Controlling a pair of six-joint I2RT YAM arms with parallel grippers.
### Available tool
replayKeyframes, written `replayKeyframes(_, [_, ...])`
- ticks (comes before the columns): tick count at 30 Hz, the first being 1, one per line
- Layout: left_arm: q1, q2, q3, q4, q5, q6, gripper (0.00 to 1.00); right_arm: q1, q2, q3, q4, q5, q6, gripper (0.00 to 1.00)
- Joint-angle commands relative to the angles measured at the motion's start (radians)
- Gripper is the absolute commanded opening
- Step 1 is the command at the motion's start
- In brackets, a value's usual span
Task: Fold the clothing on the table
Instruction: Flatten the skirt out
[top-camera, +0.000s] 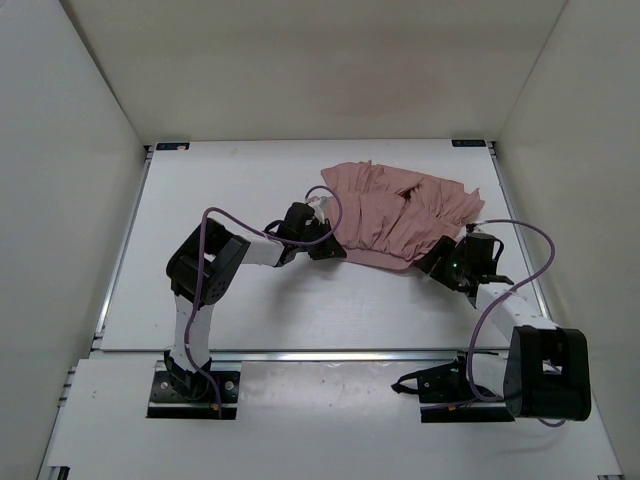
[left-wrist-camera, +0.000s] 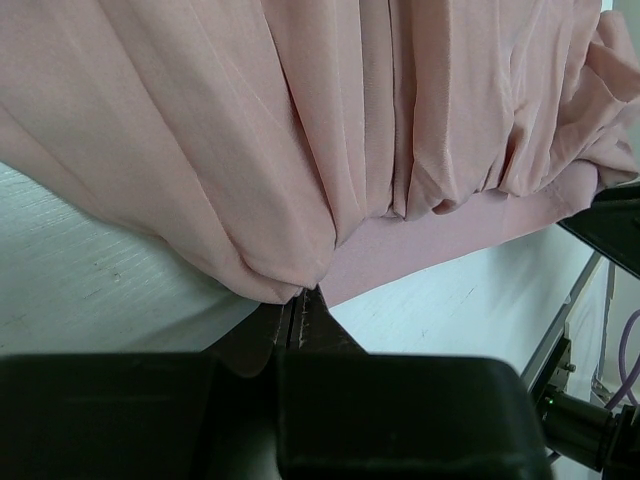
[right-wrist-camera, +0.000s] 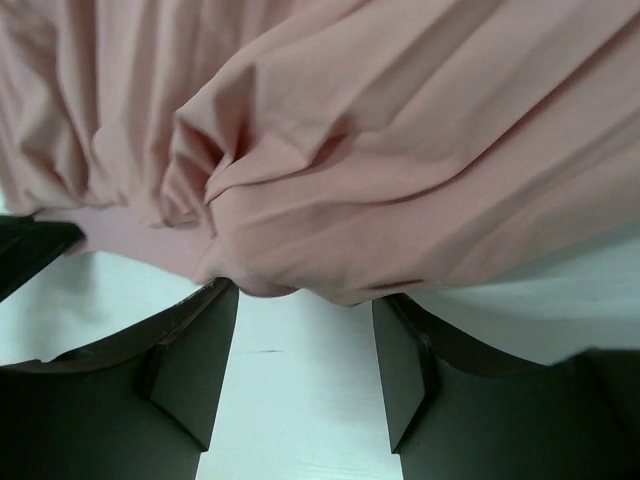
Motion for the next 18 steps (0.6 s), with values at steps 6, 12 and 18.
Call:
replayKeyframes(6, [0.01,-0.03,-0.026,-0.067,-0.005,0.023,0.0,-0.008,-0.135,-0.107,0.133,-0.042,0.026,0.57])
replayKeyframes(12, [0.005,-0.027,-0.026,-0.065,-0.002,0.026,0.0,-0.043,-0.149,-0.13,0.152,-0.051,0.044,0.57])
replayKeyframes(18, [0.005,-0.039,-0.019,-0.079,0.001,0.036,0.0,0.001,-0.079,-0.107,0.197,-0.018,0.044,0.55])
